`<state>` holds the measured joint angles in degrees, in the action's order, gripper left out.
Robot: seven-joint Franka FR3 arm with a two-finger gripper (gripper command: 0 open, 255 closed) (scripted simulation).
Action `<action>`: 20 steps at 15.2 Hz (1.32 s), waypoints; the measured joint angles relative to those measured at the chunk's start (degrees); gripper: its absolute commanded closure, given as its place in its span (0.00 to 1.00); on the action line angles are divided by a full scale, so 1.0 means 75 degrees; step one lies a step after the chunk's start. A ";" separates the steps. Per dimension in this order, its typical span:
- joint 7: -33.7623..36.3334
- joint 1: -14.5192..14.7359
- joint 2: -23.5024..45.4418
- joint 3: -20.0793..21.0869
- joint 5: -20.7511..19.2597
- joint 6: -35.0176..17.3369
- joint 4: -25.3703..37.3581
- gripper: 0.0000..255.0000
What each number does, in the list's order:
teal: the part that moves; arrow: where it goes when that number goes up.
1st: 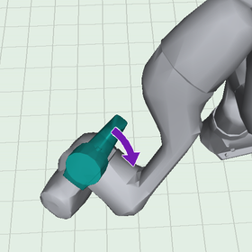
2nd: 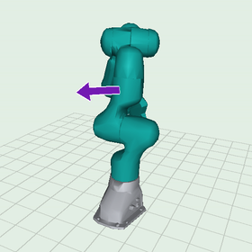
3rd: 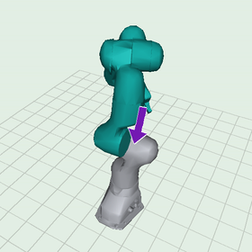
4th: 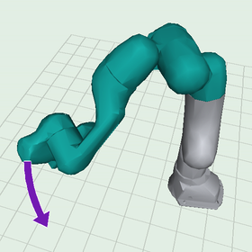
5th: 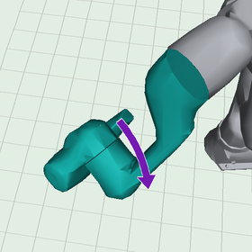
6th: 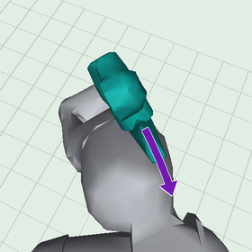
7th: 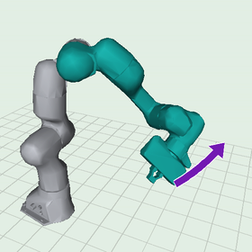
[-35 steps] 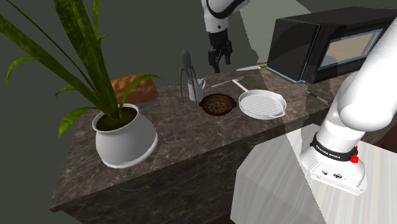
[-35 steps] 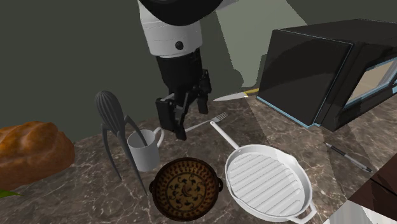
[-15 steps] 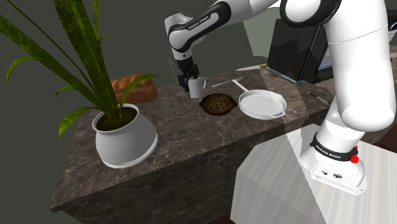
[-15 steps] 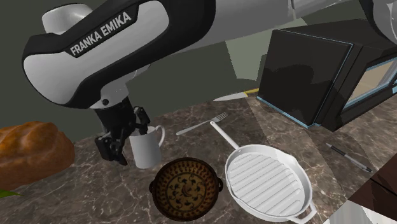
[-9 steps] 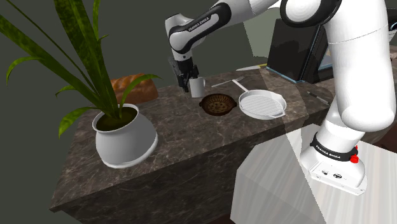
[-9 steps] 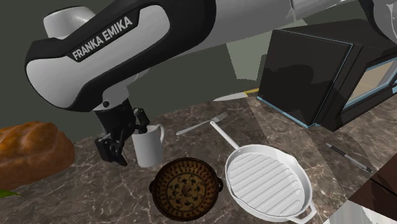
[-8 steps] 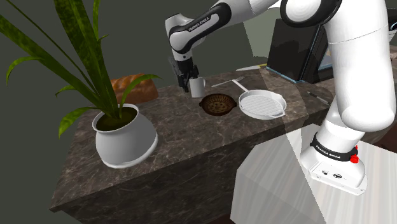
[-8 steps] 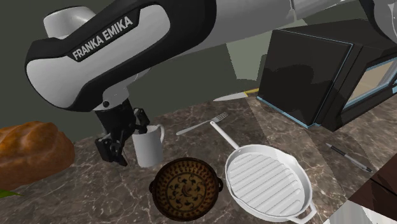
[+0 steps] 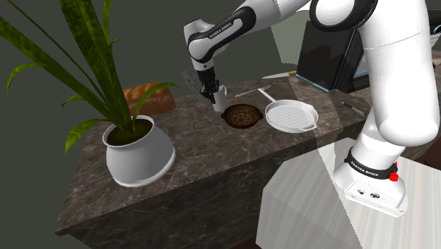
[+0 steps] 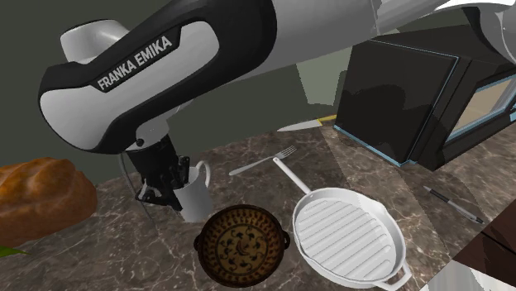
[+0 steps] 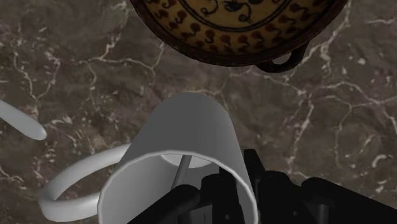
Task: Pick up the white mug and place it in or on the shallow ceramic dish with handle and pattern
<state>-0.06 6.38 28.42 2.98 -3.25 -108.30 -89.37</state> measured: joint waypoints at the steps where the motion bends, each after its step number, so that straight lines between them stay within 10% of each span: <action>1: 0.0000 -0.0001 0.0005 -0.0002 -0.0001 0.0002 0.0009 1.00; 20: -0.0057 0.0010 -0.0394 0.0020 0.0039 0.1397 0.0975 1.00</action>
<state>-0.49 6.45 25.46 3.13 -2.96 -97.83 -82.06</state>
